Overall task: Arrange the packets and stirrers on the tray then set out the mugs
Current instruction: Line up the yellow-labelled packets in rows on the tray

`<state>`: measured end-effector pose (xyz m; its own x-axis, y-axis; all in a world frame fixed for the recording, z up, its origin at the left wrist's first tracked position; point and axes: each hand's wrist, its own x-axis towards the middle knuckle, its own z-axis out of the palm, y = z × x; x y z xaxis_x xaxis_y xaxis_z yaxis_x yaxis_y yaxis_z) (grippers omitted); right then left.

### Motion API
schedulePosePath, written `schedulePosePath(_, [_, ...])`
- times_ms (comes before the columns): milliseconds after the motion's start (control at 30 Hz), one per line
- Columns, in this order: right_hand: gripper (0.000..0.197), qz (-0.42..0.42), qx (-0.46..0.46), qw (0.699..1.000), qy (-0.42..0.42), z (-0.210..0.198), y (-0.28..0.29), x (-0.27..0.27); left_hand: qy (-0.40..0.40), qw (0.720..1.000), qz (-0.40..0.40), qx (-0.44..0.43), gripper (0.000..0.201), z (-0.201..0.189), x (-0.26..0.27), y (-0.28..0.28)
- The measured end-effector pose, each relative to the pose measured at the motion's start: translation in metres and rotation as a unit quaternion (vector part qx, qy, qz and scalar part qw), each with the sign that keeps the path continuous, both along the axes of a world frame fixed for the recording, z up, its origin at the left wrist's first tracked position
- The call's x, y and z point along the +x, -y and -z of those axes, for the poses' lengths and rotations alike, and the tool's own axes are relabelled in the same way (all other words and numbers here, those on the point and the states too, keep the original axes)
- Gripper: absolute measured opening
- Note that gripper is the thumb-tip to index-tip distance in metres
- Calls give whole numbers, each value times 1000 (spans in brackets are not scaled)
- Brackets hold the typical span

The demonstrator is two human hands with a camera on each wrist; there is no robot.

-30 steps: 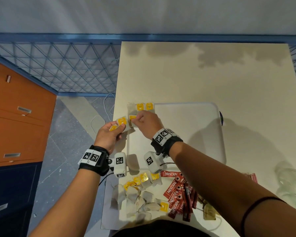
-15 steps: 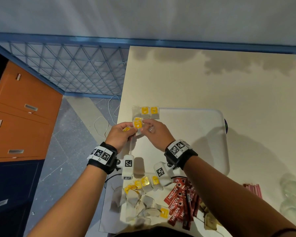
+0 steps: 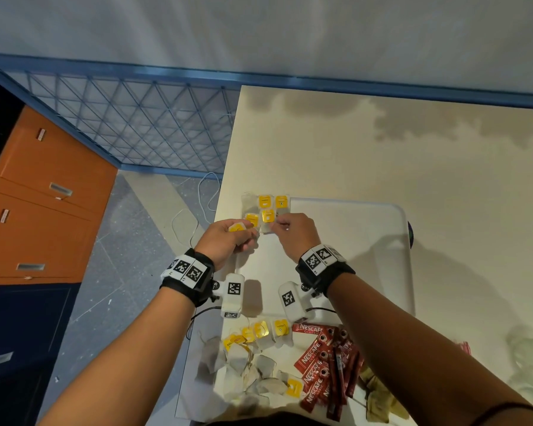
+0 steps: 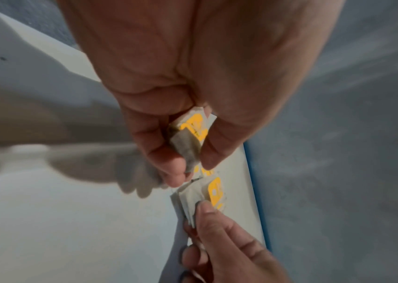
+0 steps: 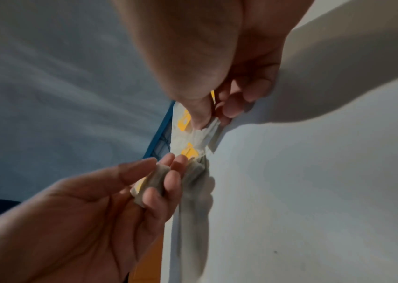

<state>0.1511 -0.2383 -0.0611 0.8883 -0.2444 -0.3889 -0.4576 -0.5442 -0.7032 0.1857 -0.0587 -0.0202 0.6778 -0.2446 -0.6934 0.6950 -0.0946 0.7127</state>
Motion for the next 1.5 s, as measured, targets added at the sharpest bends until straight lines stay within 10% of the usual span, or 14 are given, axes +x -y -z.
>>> schedulePosePath(700, [26, 13, 24, 999, 21, -9, -5, -6, -59, 997, -40, -7, 31, -12, -7, 3])
schedulePosePath(1500, [10, -14, 91, 995, 28, -17, 7, -57, 25, 993, 115, -12, 6, -17, -23, 12])
